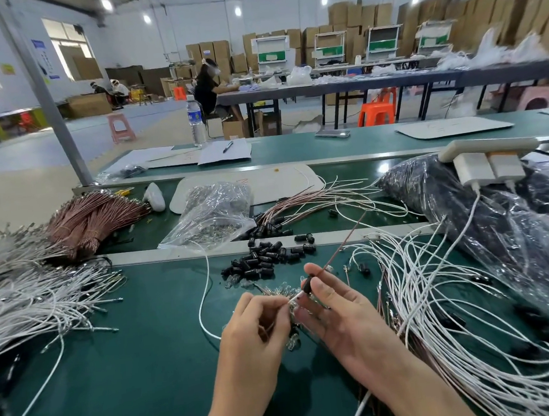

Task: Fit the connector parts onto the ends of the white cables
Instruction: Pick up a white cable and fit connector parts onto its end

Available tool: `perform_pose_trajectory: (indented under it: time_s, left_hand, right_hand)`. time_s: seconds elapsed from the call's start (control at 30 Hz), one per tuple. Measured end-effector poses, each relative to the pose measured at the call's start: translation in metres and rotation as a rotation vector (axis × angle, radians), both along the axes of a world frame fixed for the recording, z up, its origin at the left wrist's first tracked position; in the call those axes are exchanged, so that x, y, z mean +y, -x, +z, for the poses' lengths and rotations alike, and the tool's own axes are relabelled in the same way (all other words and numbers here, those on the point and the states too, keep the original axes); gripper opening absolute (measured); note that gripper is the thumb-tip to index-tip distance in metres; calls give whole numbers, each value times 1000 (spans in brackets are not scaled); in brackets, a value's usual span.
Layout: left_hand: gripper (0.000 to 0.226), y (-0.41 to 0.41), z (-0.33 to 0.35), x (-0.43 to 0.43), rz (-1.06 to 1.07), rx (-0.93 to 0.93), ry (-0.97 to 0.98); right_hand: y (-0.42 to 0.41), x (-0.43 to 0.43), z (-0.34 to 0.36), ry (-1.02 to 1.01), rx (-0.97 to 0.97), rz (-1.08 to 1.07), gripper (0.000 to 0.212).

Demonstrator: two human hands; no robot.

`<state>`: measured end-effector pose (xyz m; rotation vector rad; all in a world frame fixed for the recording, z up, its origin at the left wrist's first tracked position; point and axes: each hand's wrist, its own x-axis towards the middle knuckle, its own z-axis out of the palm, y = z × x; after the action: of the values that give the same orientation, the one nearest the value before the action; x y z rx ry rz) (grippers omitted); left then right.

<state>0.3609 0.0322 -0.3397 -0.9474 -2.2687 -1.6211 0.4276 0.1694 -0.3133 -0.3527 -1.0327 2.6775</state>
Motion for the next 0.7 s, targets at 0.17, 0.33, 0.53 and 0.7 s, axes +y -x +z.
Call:
perform_pose_trajectory:
  time_s: [0.17, 0.33, 0.53, 0.7]
  left_hand:
    - [21, 1, -1, 0, -3, -30, -1]
    - [26, 2, -2, -2, 5, -46, 0]
    - [25, 4, -2, -1, -5, -57, -12]
    - [24, 4, -1, -1, -17, -32, -25]
  right_hand:
    - [0, 1, -3, 29, 3, -8, 26]
    - [2, 0, -4, 40, 1, -14, 22]
    - [3, -1, -6, 14, -2, -10, 23]
    - [2, -6, -5, -100, -6, 17, 23]
